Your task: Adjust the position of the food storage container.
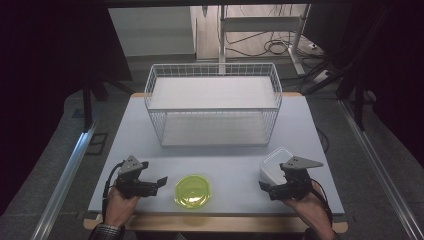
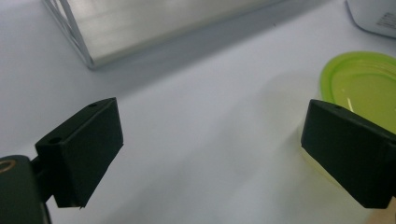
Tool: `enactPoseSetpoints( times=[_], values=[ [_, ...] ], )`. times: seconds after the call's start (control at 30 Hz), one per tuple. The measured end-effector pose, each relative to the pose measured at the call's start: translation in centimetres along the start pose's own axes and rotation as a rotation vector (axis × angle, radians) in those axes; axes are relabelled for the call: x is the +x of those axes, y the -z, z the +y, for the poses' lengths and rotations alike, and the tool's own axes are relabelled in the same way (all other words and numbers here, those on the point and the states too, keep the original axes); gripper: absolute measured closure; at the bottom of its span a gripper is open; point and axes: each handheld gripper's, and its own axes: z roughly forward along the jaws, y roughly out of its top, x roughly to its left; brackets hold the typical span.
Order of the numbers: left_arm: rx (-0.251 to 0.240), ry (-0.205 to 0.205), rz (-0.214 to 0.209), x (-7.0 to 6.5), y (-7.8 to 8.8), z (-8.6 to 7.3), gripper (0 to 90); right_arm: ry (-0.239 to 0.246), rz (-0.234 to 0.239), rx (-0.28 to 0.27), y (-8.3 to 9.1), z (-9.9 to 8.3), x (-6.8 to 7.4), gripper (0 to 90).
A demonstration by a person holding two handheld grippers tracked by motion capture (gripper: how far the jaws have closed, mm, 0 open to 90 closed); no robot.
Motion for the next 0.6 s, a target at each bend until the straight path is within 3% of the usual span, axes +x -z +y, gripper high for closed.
enactPoseSetpoints(
  times=[0.13,0.27,0.47,0.6],
  values=[
    [0.005,-0.021,0.041,0.1,-0.1,-0.1,5.4,0.021,-0.049,0.026,-0.2,0.0,0.2,1.6],
    [0.002,0.014,0.028,0.0,0.5,0.3,5.6,0.014,-0.075,0.025,-0.2,0.1,0.4,6.6],
    [0.037,0.006,0.035,-0.3,0.5,0.6,3.8,0.001,-0.087,-0.001,-0.1,0.2,0.4,10.4],
    [0.014,0.003,0.018,-0.8,1.0,1.0,6.9,-0.008,-0.092,-0.009,-0.2,0.1,0.4,13.1]
  ],
)
